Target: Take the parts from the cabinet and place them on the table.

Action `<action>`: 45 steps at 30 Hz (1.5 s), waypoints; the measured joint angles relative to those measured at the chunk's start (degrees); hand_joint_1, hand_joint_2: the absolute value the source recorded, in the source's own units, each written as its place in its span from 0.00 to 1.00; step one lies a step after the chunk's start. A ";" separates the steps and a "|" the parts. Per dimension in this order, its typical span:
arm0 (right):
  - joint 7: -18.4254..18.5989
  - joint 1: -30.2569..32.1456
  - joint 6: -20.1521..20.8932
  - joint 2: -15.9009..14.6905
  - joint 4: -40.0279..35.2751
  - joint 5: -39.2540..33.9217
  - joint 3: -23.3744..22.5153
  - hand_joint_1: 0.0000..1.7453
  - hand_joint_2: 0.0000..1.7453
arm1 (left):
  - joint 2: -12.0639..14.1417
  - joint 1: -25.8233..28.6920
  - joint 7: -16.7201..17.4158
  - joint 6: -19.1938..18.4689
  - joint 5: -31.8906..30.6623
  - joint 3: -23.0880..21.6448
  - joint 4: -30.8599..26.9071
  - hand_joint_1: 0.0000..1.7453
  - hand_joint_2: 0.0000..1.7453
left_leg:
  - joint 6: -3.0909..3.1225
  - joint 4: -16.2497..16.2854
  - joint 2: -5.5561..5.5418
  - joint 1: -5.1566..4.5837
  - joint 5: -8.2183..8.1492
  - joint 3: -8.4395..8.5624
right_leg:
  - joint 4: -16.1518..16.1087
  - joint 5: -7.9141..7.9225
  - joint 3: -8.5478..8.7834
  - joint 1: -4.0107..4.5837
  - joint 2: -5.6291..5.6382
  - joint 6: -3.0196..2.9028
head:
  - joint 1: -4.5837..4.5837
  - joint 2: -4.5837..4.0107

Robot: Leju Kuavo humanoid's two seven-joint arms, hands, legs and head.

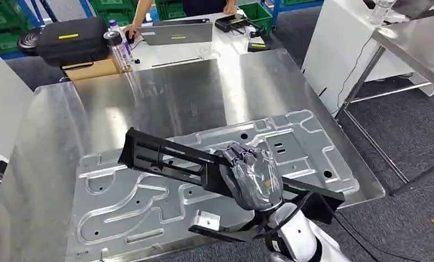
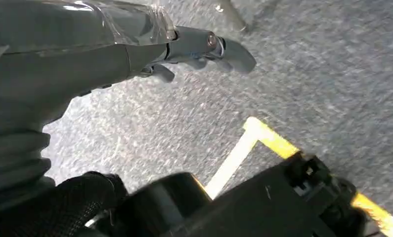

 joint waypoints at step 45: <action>0.00 0.61 0.20 0.04 0.17 0.37 -0.04 0.00 0.00 | 0.02 0.81 -1.90 1.07 1.81 0.17 0.00 0.00 1.00 | 0.03 -1.09 -0.90 0.59 -3.18 3.90 | 0.04 3.48 -3.57 -0.21 0.01 1.21 | 0.22 0.00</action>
